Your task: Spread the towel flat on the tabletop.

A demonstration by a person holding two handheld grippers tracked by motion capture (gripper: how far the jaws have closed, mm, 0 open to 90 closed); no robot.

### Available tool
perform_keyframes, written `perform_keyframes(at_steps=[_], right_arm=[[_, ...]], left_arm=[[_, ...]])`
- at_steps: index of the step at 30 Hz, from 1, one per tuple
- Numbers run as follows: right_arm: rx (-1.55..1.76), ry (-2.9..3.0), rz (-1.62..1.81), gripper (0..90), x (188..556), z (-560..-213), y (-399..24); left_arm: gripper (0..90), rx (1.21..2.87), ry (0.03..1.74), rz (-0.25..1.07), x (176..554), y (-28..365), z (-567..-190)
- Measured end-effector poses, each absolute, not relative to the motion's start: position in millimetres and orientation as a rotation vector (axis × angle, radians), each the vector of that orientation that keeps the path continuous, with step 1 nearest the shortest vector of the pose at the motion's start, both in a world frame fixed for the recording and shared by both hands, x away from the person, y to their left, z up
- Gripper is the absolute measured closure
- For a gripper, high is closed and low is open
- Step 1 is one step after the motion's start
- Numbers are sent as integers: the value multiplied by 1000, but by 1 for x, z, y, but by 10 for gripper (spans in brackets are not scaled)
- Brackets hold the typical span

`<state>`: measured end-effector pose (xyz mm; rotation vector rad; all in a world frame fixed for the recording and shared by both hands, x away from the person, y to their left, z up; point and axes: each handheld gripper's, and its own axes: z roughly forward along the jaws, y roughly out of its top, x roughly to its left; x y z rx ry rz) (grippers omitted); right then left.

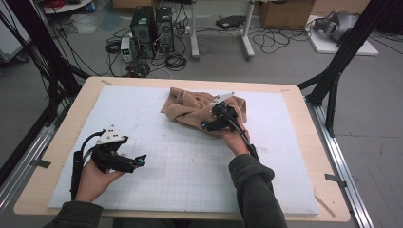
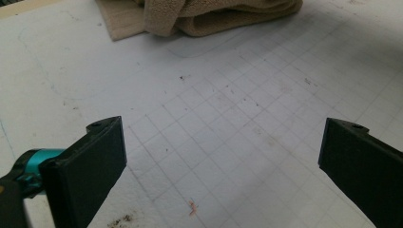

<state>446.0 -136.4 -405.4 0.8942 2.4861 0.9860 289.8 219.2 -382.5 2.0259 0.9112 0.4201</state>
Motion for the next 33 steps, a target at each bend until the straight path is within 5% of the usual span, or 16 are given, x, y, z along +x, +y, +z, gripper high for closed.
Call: perform_keyframes(at_steps=[1,3,6,21,33], right_arm=[[891,2484,945,510,447,-407,-133],[914,2486,946,682,448,-405,-134],[904,2510,987,766,448,-398,-138],[444,2662,1187,791,365,-330,-143],[226,2821,1271,777,291,-357,-133]], left_arm=[[24,2025,915,420,290,219,-383],[26,2023,917,430,290,220,-383],[54,2006,912,437,288,221,-383],[69,1984,867,418,277,215,-378],[69,1978,807,376,272,203,-372]])
